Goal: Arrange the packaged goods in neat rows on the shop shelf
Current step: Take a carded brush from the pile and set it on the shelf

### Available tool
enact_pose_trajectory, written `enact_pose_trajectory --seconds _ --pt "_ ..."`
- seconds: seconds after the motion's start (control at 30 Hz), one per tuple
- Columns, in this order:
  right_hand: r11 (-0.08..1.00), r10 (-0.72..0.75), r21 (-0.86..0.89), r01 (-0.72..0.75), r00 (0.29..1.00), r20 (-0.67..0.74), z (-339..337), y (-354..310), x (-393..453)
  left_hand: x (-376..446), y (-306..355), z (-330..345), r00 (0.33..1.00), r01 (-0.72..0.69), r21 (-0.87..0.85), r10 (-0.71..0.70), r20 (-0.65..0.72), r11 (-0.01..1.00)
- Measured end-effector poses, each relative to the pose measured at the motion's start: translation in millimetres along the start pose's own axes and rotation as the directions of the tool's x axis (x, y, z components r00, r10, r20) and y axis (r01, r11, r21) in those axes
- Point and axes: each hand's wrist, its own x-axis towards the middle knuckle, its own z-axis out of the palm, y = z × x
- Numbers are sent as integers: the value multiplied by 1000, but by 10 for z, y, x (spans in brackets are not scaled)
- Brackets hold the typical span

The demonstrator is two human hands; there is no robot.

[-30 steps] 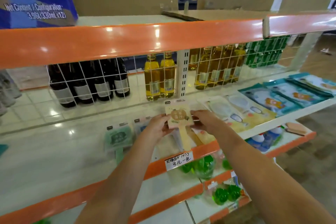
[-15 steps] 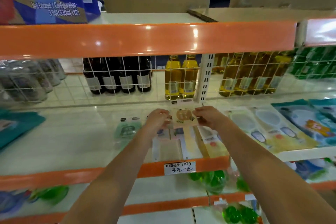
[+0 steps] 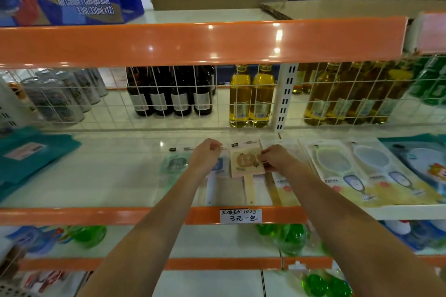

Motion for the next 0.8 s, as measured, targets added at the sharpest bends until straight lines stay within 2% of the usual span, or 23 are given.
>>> enact_pose_trajectory --seconds 0.2,0.33,0.53,0.8 --pt "977 -45 -213 32 997 -58 13 4 12 4 -44 23 999 -31 50 30 10 998" --pt "936 -58 -351 37 997 -50 12 -37 -43 29 -39 42 999 -38 47 38 14 998" --pt "799 -112 -599 59 992 -51 8 -101 -120 53 10 64 998 -55 68 53 34 996" --pt "691 -148 -719 76 988 -39 44 -103 -108 45 -19 77 995 -80 135 73 61 988"
